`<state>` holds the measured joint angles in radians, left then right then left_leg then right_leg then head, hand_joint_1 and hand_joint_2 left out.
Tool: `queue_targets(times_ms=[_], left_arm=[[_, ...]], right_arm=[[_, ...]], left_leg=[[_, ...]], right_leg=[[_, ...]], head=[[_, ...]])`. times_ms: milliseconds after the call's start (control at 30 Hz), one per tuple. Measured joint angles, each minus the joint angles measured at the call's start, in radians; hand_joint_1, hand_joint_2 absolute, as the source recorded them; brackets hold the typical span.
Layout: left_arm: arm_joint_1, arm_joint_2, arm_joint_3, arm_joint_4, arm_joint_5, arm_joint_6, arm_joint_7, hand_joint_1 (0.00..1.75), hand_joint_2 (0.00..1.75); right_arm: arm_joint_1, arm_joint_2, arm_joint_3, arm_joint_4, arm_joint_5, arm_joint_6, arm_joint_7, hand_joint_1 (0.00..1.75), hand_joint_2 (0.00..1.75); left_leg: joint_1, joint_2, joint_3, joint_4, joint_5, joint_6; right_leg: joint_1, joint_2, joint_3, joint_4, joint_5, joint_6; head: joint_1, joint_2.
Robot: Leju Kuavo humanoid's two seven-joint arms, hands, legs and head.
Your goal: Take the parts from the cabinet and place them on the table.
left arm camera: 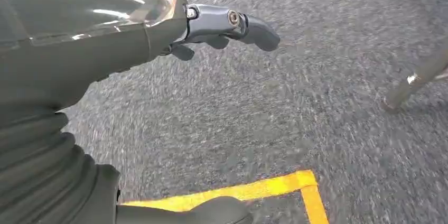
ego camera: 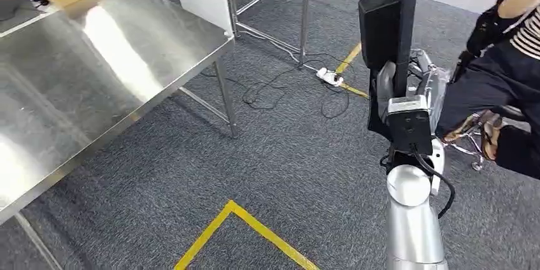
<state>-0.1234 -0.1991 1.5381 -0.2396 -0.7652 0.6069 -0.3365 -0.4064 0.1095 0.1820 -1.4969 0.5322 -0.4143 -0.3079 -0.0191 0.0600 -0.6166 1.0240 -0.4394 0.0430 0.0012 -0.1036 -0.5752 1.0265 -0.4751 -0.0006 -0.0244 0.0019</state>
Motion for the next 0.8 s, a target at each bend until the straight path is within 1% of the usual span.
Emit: queue_targets(times_ms=[33, 67, 100, 133, 167, 200, 233, 267, 300, 333, 367, 400, 433, 467, 533, 567, 600, 633, 667, 700, 733, 767, 800], left_arm=[[0.0, 0.001, 0.0, 0.0, 0.002, 0.001, 0.002, 0.0, 1.75], [0.0, 0.001, 0.0, 0.0, 0.004, 0.002, 0.002, 0.0, 1.75], [0.002, -0.002, 0.0, 0.002, 0.005, 0.002, 0.002, 0.0, 1.75], [0.001, -0.002, 0.0, 0.002, 0.005, 0.002, 0.002, 0.0, 1.75], [-0.002, 0.0, 0.0, 0.002, 0.005, 0.002, 0.002, 0.0, 1.75], [-0.003, -0.002, 0.0, 0.003, 0.005, 0.002, 0.002, 0.0, 1.75], [-0.003, -0.003, 0.0, 0.004, 0.005, 0.005, 0.005, 0.0, 1.75], [-0.002, -0.004, 0.0, 0.005, 0.004, 0.016, 0.015, 0.0, 1.75], [-0.002, -0.005, 0.0, 0.006, 0.005, 0.034, 0.029, 0.0, 1.75], [-0.002, -0.006, 0.0, 0.006, 0.009, 0.052, 0.043, 0.0, 1.75], [-0.002, -0.007, 0.0, 0.008, 0.011, 0.064, 0.05, 0.0, 1.75], [-0.002, -0.008, 0.0, 0.009, 0.012, 0.071, 0.055, 0.0, 1.75], [-0.002, -0.008, 0.0, 0.009, 0.016, 0.072, 0.056, 0.0, 1.75], [-0.002, -0.009, 0.0, 0.01, 0.018, 0.073, 0.056, 0.0, 1.75], [0.001, -0.009, 0.0, 0.01, 0.019, 0.074, 0.056, 0.0, 1.75], [0.002, -0.01, 0.0, 0.011, 0.019, 0.073, 0.056, 0.0, 1.75], [0.002, -0.009, 0.0, 0.011, 0.019, 0.073, 0.056, 0.0, 1.75], [0.002, -0.01, 0.0, 0.012, 0.019, 0.072, 0.056, 0.0, 1.75], [0.002, -0.009, 0.0, 0.012, 0.019, 0.071, 0.056, 0.0, 1.75], [0.001, -0.008, 0.0, 0.012, 0.019, 0.07, 0.056, 0.0, 1.75], [0.001, -0.007, 0.0, 0.012, 0.019, 0.068, 0.056, 0.0, 1.75], [0.001, -0.008, 0.0, 0.013, 0.02, 0.067, 0.056, 0.0, 1.75], [0.001, -0.008, 0.0, 0.013, 0.021, 0.067, 0.056, 0.0, 1.75]], right_arm=[[-0.001, 0.0, 0.001, 0.003, 0.0, 0.0, 0.0, 1.75, 1.75], [-0.005, 0.003, 0.002, 0.005, 0.0, 0.001, 0.0, 1.75, 1.75], [-0.007, 0.002, 0.002, 0.006, 0.0, 0.001, -0.001, 1.75, 1.75], [-0.01, 0.002, 0.002, 0.008, 0.0, 0.001, -0.002, 1.75, 1.75], [-0.012, 0.0, 0.002, 0.009, -0.001, 0.001, -0.003, 1.75, 1.75], [-0.011, -0.003, 0.002, 0.012, -0.001, 0.001, -0.003, 1.75, 1.75], [-0.01, -0.005, 0.002, 0.016, -0.001, 0.001, -0.003, 1.75, 1.75], [-0.01, -0.008, 0.002, 0.021, 0.007, -0.003, -0.003, 1.75, 1.75], [-0.01, -0.009, 0.002, 0.026, 0.023, -0.012, -0.003, 1.75, 1.75], [-0.013, -0.009, 0.002, 0.029, 0.046, -0.026, -0.003, 1.75, 1.75], [-0.018, -0.008, 0.003, 0.032, 0.068, -0.04, 0.0, 1.75, 1.75], [-0.028, -0.008, 0.004, 0.036, 0.091, -0.052, 0.004, 1.75, 1.75], [-0.035, -0.008, 0.005, 0.042, 0.101, -0.058, 0.006, 1.75, 1.75], [-0.043, -0.005, 0.007, 0.049, 0.107, -0.061, 0.008, 1.75, 1.75], [-0.044, -0.003, 0.01, 0.058, 0.114, -0.064, 0.014, 1.75, 1.75], [-0.044, 0.0, 0.01, 0.062, 0.115, -0.067, 0.016, 1.75, 1.75], [-0.048, 0.003, 0.011, 0.066, 0.119, -0.069, 0.016, 1.75, 1.75], [-0.051, 0.008, 0.012, 0.069, 0.122, -0.072, 0.016, 1.75, 1.75], [-0.053, 0.01, 0.012, 0.069, 0.129, -0.079, 0.017, 1.75, 1.75], [-0.052, 0.01, 0.012, 0.07, 0.136, -0.084, 0.018, 1.75, 1.75], [-0.05, 0.008, 0.01, 0.071, 0.151, -0.093, 0.025, 1.75, 1.75], [-0.045, 0.008, 0.01, 0.072, 0.16, -0.096, 0.028, 1.75, 1.75], [-0.039, 0.008, 0.01, 0.072, 0.172, -0.099, 0.035, 1.75, 1.75]], left_leg=[[-0.002, -0.01, -0.001, -0.001, 0.0, 0.003], [-0.002, -0.025, 0.006, -0.014, 0.007, 0.009], [0.013, -0.036, 0.024, -0.031, 0.02, 0.01], [0.016, -0.044, 0.027, -0.037, 0.024, 0.016], [0.017, -0.053, 0.026, -0.037, 0.026, 0.02], [0.018, -0.069, 0.025, -0.037, 0.026, 0.02], [0.018, -0.084, 0.024, -0.037, 0.026, 0.02], [0.019, -0.099, 0.024, -0.037, 0.026, 0.019], [0.02, -0.113, 0.024, -0.036, 0.026, 0.018], [0.022, -0.126, 0.025, -0.034, 0.025, 0.017], [0.025, -0.139, 0.026, -0.031, 0.023, 0.013], [0.027, -0.152, 0.024, -0.023, 0.019, 0.006], [0.025, -0.16, 0.014, -0.012, 0.013, -0.003], [0.023, -0.17, 0.006, -0.005, 0.009, -0.011], [0.029, -0.182, -0.001, -0.01, 0.016, -0.021], [0.031, -0.188, -0.003, -0.011, 0.017, -0.026], [0.035, -0.178, -0.006, -0.004, 0.011, -0.028], [0.026, -0.123, -0.017, 0.023, -0.006, -0.033], [0.028, -0.087, -0.047, 0.084, -0.04, -0.039], [0.03, -0.073, -0.088, 0.165, -0.077, -0.042], [0.031, -0.065, -0.131, 0.247, -0.109, -0.043], [0.031, -0.063, -0.16, 0.294, -0.118, -0.043], [0.031, -0.063, -0.169, 0.302, -0.11, -0.042]], right_leg=[[-0.001, -0.01, 0.004, -0.003, -0.001, 0.004], [0.003, -0.023, 0.013, -0.008, -0.003, 0.01], [-0.003, 0.006, 0.004, 0.007, -0.011, 0.015], [-0.003, 0.055, -0.012, 0.044, -0.033, 0.014], [-0.004, 0.083, -0.043, 0.112, -0.063, 0.01], [-0.007, 0.095, -0.087, 0.201, -0.097, 0.008], [-0.009, 0.099, -0.123, 0.272, -0.118, 0.011], [-0.012, 0.099, -0.145, 0.308, -0.12, 0.017], [-0.015, 0.1, -0.139, 0.289, -0.106, 0.026], [-0.019, 0.1, -0.113, 0.228, -0.075, 0.038], [-0.024, 0.104, -0.075, 0.144, -0.036, 0.051], [-0.034, 0.131, -0.028, 0.041, 0.007, 0.065], [-0.041, 0.169, -0.013, 0.004, 0.009, 0.067], [-0.034, 0.153, -0.01, 0.002, 0.011, 0.052], [-0.025, 0.141, -0.013, 0.005, 0.012, 0.04], [-0.025, 0.132, -0.013, 0.003, 0.014, 0.033], [-0.037, 0.123, -0.012, -0.002, 0.018, 0.025], [-0.031, 0.116, -0.009, -0.001, 0.017, 0.022], [-0.03, 0.108, -0.007, -0.001, 0.014, 0.018], [-0.027, 0.097, -0.005, -0.001, 0.012, 0.014], [-0.025, 0.085, -0.004, -0.001, 0.009, 0.01], [-0.023, 0.075, -0.003, -0.001, 0.008, 0.009], [-0.022, 0.063, -0.001, -0.001, 0.006, 0.006]], head=[[0.002, 0.0], [0.001, 0.0], [0.002, 0.0], [0.003, 0.0], [0.006, 0.0], [0.007, 0.0], [0.008, 0.0], [0.008, 0.0], [0.008, 0.0], [0.008, 0.0], [0.008, 0.0], [0.008, 0.0], [0.009, 0.0], [0.009, 0.0], [0.007, 0.0], [0.008, 0.0], [0.008, 0.0], [0.004, 0.0], [-0.005, 0.0], [-0.005, 0.0], [-0.004, 0.0], [-0.005, 0.0], [-0.005, 0.0]])
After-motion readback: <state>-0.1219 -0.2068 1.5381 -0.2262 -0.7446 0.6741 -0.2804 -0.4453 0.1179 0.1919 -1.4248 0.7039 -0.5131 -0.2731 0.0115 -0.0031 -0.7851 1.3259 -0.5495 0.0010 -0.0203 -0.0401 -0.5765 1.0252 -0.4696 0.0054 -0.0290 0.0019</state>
